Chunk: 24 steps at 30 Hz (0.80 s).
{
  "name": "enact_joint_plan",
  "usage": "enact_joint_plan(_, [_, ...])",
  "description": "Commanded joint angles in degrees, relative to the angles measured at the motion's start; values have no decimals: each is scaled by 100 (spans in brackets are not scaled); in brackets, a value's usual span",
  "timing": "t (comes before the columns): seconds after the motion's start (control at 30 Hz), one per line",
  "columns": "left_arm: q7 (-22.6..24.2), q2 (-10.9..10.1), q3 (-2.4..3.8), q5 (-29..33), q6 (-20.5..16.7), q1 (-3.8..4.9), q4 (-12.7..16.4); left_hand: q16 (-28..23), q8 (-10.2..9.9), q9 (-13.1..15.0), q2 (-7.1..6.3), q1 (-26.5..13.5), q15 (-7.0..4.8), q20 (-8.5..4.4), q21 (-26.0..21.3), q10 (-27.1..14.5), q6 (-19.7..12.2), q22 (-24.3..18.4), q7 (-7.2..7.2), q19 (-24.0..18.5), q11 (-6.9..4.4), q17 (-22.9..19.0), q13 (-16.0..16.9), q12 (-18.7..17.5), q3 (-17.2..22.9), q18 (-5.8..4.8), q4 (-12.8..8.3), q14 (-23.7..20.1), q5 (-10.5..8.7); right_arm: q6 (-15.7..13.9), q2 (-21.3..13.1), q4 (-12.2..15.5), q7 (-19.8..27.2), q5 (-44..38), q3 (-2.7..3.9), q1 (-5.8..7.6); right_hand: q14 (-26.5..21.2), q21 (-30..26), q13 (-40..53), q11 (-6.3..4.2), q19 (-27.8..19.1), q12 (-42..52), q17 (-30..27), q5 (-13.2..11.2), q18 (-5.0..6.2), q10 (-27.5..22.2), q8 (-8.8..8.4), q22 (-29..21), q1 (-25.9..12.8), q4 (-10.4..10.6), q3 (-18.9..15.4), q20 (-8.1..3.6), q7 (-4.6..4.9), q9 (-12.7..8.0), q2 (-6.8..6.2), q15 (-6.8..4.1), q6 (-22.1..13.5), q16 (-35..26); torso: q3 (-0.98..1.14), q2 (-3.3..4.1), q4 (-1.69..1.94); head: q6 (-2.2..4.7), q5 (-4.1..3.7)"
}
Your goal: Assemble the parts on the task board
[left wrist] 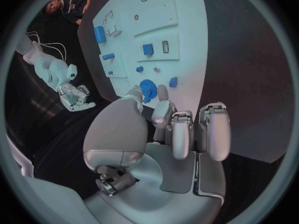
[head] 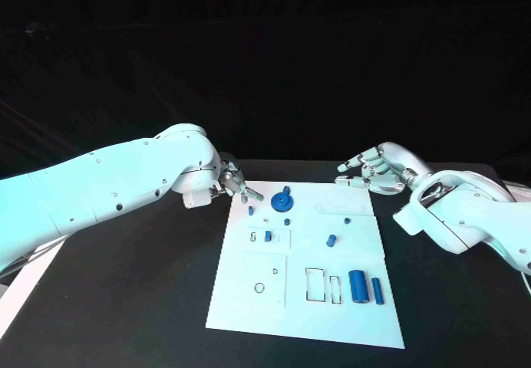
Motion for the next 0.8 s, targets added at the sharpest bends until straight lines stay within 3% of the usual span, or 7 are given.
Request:
enact_joint_plan(0.03, [-241,132,1,-33,343,44,-293,18,-105,-106,37,57,74,54,-11,-20,-62,875,25,317,55,1506,-26,-10,-67,-26,1,603,17,79,13,-15,10,-21,0,-5,498,-29,-7,0,16,-18,1095,16,-18,-19,7,191,22,7,-42,20,-16,6,3,27,3,-28,-12,7,6,1,-20])
enact_joint_plan(0.13, [-183,295,-10,-182,373,70,-644,18,-253,-280,108,125,111,97,-6,-32,-91,887,75,322,102,1506,-43,-8,-128,-28,0,603,18,78,23,-24,13,-21,0,-7,498,-29,-7,0,16,-18,1095,16,-18,-19,7,191,22,7,-42,20,-16,6,3,27,3,-28,-5,0,6,-8,-1])
enact_joint_plan(0.2, [-104,463,-41,-308,420,78,-964,18,-275,-312,117,141,119,102,0,-30,-89,897,81,326,107,1506,-40,-2,-139,-30,-2,603,19,78,35,-30,18,-20,0,-8,498,-29,-7,0,16,-18,1095,16,-18,-19,7,191,22,7,-42,20,-16,6,3,27,3,-28,-7,4,2,0,11])
enact_joint_plan(0.33, [-13,655,-97,-382,557,58,-1302,18,-290,-366,153,168,125,112,16,-7,-30,922,77,336,108,1506,-9,33,-155,-35,0,603,20,80,49,-36,25,-18,0,-11,497,-30,-12,-1,15,-25,1093,20,-17,-22,7,188,23,10,-45,20,-16,6,7,27,4,-30,-11,7,-5,-4,14])
enact_joint_plan(0.53, [87,835,-180,-345,682,-16,-1581,18,-289,-437,222,153,119,114,30,22,84,945,58,347,95,1506,24,73,-198,-40,11,603,10,84,59,-41,28,-17,0,-16,497,-30,-12,-1,15,-25,1093,20,-17,-22,7,188,23,10,-45,20,-16,6,7,27,4,-30,-6,3,0,-23,11])
enact_joint_plan(0.8, [186,990,-215,-305,690,-141,-1809,18,-284,-487,294,107,109,109,49,48,161,974,40,359,80,1506,57,109,-237,-46,13,603,2,90,76,-45,32,-17,0,-18,497,-30,-12,-1,15,-25,1093,20,-17,-22,7,188,23,10,-45,20,-16,6,7,27,4,-30,-4,2,0,-37,20])
